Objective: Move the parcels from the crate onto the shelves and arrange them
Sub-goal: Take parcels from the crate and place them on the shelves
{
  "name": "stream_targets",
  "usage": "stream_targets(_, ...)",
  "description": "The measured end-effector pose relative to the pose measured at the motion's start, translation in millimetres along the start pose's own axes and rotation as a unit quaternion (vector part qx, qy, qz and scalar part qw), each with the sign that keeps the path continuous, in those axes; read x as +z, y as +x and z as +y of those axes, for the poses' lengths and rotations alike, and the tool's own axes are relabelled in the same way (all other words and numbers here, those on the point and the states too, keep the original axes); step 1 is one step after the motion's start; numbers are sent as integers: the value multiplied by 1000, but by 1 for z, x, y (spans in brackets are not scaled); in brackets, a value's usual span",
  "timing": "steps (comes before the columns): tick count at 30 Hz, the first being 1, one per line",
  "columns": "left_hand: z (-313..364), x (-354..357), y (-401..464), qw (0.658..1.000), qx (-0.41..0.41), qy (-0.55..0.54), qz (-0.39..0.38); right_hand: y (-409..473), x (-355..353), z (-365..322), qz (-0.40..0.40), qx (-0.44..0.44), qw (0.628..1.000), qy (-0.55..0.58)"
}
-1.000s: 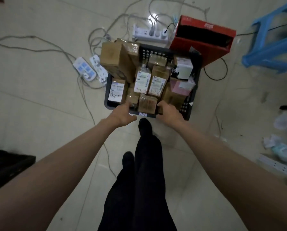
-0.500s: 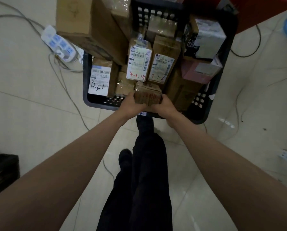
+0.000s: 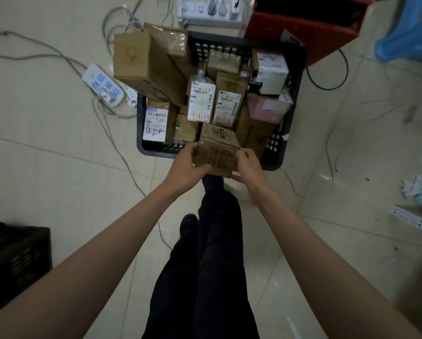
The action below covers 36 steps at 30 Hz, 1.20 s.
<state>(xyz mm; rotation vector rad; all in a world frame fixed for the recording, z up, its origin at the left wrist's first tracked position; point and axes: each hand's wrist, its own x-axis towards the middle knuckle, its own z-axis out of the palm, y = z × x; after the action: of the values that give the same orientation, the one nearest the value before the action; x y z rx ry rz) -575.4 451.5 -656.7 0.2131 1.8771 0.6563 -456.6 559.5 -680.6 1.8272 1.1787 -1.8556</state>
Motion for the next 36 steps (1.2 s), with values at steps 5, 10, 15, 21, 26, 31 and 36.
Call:
stream_targets(5, 19, -16, -67, 999, 21, -2, 26, -70, -13, -9, -36, -6, 998, 50)
stream_targets(10, 28, -22, -127, 996, 56, -14, 63, -136, -22, 0, -60, -40, 994, 84)
stream_targets(15, 49, -25, -196, 991, 112, -23, 77, -213, -29, 22, -71, -90, 984, 138)
stream_targets(21, 85, -31, -293, 974, 211, -11, 80, -320, -49, 38, -64, -165, 961, 214)
stream_targets(26, 123, -31, -376, 954, 294, 48, 42, -410, -84, 52, -33, -236, 945, 223)
stream_targets(31, 173, -3, -452, 905, 409, 115, -11, -489, -128, 80, 45, -269, 908, 319)
stream_targets(36, 205, 72, -505, 836, 479, 261, -57, -539, -181, 130, 145, -304, 878, 339)
